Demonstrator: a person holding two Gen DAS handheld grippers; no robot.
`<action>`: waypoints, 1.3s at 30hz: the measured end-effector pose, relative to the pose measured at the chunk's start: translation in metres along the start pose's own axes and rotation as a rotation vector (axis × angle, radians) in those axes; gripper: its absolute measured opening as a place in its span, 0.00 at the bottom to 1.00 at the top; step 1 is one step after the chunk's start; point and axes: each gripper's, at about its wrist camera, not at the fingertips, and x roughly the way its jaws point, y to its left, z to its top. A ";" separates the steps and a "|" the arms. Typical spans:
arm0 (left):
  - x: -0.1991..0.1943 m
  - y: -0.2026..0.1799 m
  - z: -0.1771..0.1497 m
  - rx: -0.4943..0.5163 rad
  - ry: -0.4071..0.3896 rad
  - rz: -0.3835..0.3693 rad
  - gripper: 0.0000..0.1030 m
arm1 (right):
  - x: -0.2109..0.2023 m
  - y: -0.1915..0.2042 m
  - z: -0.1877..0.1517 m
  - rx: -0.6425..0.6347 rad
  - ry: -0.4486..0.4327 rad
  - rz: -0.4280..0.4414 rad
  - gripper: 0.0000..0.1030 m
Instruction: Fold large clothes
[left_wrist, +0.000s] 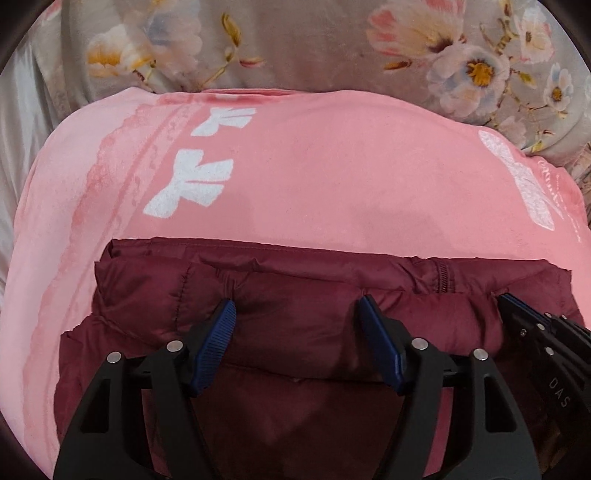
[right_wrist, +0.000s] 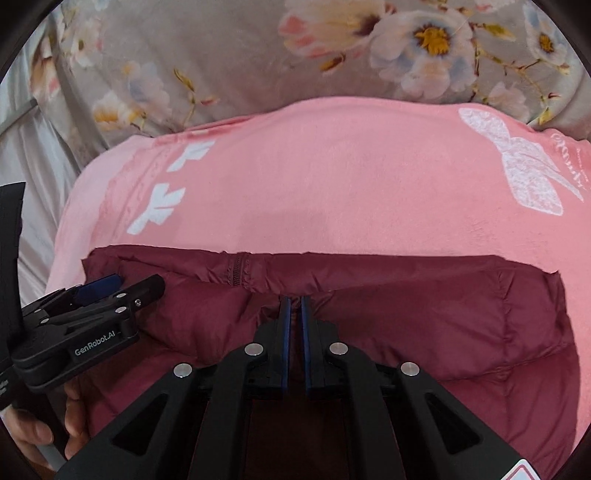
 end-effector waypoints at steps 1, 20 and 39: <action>0.006 0.002 -0.001 -0.008 0.001 0.003 0.66 | 0.003 -0.002 0.000 0.007 0.005 0.004 0.04; 0.027 0.004 -0.009 -0.024 -0.031 0.031 0.71 | 0.029 -0.016 -0.005 0.063 0.010 0.051 0.00; -0.038 0.059 -0.032 -0.143 -0.047 0.016 0.82 | -0.043 0.052 -0.038 -0.097 -0.077 0.104 0.12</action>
